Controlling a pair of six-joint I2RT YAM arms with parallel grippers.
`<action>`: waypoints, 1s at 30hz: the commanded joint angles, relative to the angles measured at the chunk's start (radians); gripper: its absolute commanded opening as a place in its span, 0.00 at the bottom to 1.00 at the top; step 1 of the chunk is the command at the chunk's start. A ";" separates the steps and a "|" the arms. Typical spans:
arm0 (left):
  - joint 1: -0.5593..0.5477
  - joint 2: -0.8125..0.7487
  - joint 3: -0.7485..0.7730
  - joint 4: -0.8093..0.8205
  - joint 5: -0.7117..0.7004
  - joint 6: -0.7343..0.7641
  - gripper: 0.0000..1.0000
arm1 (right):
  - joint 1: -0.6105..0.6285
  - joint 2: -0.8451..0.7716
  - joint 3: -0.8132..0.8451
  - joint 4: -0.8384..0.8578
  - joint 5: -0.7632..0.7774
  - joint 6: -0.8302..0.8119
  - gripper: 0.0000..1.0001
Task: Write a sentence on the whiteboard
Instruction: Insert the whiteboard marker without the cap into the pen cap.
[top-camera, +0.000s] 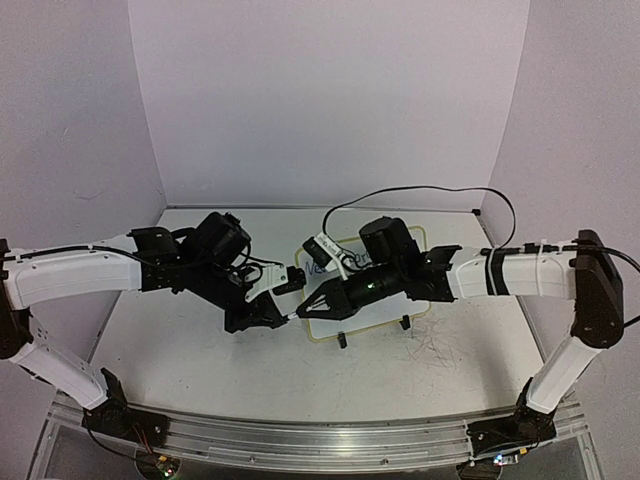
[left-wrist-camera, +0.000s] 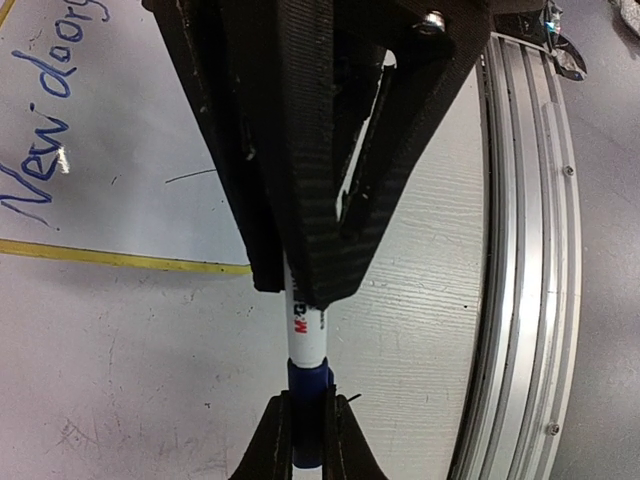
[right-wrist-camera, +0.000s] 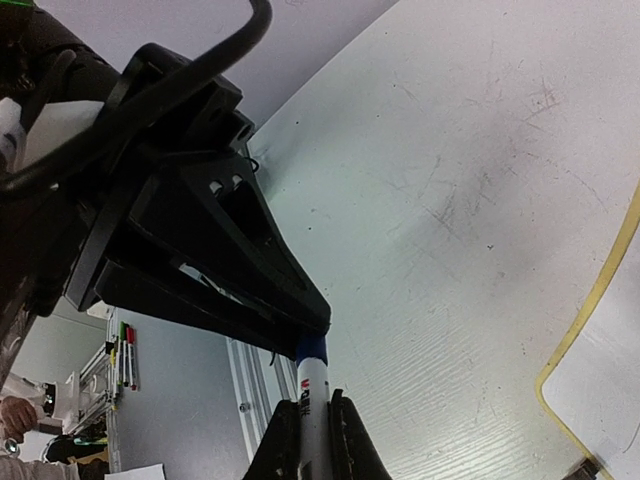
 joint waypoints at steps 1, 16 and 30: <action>-0.016 0.000 0.066 0.089 0.000 0.021 0.00 | 0.044 0.018 0.003 0.143 -0.013 0.043 0.00; -0.057 -0.003 0.058 0.134 -0.089 0.008 0.00 | 0.078 0.067 -0.018 0.285 0.000 0.355 0.00; -0.093 -0.003 0.043 0.175 -0.157 -0.006 0.00 | 0.093 0.066 -0.153 0.630 0.006 0.739 0.00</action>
